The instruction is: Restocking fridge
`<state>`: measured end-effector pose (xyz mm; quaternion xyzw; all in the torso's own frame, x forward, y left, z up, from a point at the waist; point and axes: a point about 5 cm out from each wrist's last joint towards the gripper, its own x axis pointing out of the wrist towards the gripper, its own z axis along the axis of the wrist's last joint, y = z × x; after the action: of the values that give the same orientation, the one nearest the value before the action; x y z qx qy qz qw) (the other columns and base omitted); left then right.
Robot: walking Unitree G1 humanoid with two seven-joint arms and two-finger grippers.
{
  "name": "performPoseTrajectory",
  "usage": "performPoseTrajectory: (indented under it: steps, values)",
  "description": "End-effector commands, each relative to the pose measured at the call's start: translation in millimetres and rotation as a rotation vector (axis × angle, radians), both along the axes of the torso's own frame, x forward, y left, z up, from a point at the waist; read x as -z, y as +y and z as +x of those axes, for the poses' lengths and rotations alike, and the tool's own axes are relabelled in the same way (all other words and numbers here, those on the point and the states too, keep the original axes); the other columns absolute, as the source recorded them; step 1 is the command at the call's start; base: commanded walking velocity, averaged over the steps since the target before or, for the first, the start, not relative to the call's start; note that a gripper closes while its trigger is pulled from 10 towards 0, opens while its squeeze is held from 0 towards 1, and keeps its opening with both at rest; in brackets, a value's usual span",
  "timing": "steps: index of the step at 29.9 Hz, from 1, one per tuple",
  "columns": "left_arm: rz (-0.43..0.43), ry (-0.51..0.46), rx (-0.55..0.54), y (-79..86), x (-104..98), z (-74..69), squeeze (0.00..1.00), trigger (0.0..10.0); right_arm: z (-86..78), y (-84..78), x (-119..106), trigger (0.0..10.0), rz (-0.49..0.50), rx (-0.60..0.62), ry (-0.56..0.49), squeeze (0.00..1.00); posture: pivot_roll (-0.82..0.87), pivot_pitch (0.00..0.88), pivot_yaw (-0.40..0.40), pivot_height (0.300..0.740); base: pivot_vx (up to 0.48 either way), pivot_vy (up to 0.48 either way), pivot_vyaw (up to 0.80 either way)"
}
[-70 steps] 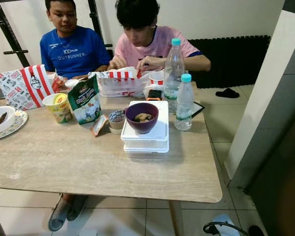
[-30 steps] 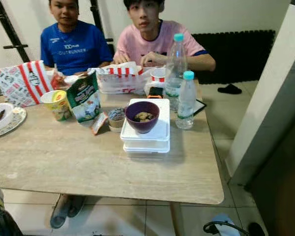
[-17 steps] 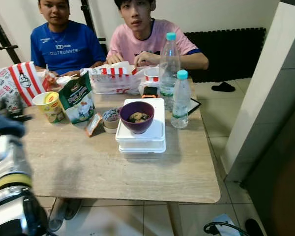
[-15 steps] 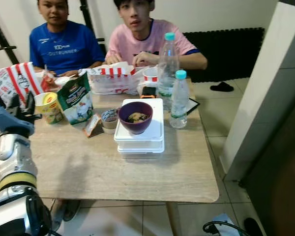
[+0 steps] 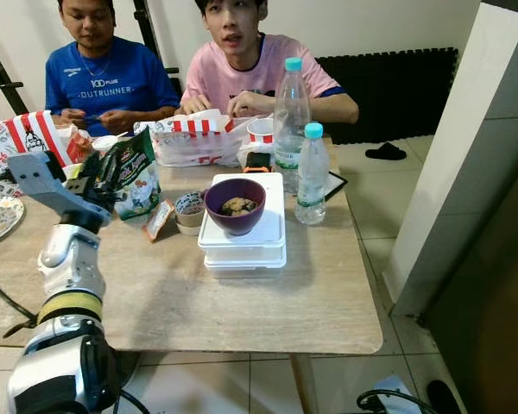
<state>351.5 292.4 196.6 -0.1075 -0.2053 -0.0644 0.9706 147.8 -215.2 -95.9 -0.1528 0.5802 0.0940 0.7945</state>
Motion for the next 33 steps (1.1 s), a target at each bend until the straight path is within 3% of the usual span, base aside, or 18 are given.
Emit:
performPoseTrajectory:
  steps: [1, 5, 6, 7, 8, 9, 10, 11, 13, 19, 27, 33]
  values:
    - [-0.014, -0.054, 0.069, -12.1, -11, 5.1, 0.0, 10.0, 1.2, 1.8, 0, 10.0, -0.001, -0.019, -0.006, 0.0, 0.0, 0.0, 0.037, 0.74, 0.0, 0.0, 0.0]
    - [-0.014, -0.107, 0.152, -24.2, -21, 6.7, 0.0, 10.0, 1.2, 1.8, 0, 10.0, -0.001, -0.018, -0.007, 0.0, 0.0, 0.0, 0.037, 0.74, 0.0, 0.0, 0.0]
    - [-0.017, -0.123, 0.173, -27.4, -24, 7.0, 0.09, 10.0, 1.3, 1.8, 0, 10.0, -0.001, -0.018, -0.007, 0.0, 0.0, 0.0, 0.038, 0.74, 0.0, 0.0, 0.0]
    - [-0.026, -0.144, 0.202, -31.8, -28, 7.2, 0.7, 10.0, 1.4, 1.8, 0, 10.0, -0.001, -0.017, -0.007, 0.0, 0.0, 0.0, 0.038, 0.74, 0.0, 0.0, 0.0]
    - [-0.026, -0.144, 0.202, -31.8, -28, 7.2, 0.7, 10.0, 1.4, 1.8, 0, 10.0, -0.001, -0.017, -0.007, 0.0, 0.0, 0.0, 0.038, 0.74, 0.0, 0.0, 0.0]
    - [-0.035, -0.167, 0.229, -36.2, -33, 7.6, 1.0, 10.0, 1.5, 1.7, 0, 10.0, -0.001, -0.017, -0.007, 0.0, 0.0, 0.0, 0.038, 0.74, 0.0, 0.0, 0.0]
    - [-0.041, -0.181, 0.246, -38.8, -36, 7.7, 1.0, 10.0, 1.6, 1.6, 0, 10.0, -0.001, -0.017, -0.007, 0.0, 0.0, 0.0, 0.038, 0.74, 0.0, 0.0, 0.0]
    - [-0.069, -0.247, 0.286, -45.9, -52, 8.9, 1.0, 10.0, 1.7, 1.8, 0, 10.0, 0.0, -0.017, -0.006, 0.0, 0.0, 0.0, 0.037, 0.74, 0.0, 0.0, 0.0]
    - [-0.069, -0.247, 0.286, -45.9, -52, 8.9, 1.0, 10.0, 1.7, 1.8, 0, 10.0, 0.0, -0.017, -0.006, 0.0, 0.0, 0.0, 0.037, 0.74, 0.0, 0.0, 0.0]
    - [-0.066, -0.355, 0.284, -47.2, -91, 13.8, 1.0, 10.0, 1.9, 2.3, 0, 10.0, 0.003, -0.013, -0.008, 0.0, 0.0, 0.0, 0.041, 0.74, 0.0, 0.0, 0.0]
    - [-0.076, -0.348, 0.268, -44.8, -93, 14.7, 1.0, 10.0, 1.8, 2.6, 0, 10.0, 0.005, -0.008, -0.009, 0.0, -0.01, 0.0, 0.046, 0.74, 0.0, 0.0, 0.0]
    - [-0.068, -0.262, 0.294, -46.2, -73, 16.0, 1.0, 10.0, 1.7, 3.3, 0, 10.0, 0.008, -0.004, -0.008, 0.0, -0.01, 0.0, 0.049, 0.74, 0.0, 0.0, 0.0]
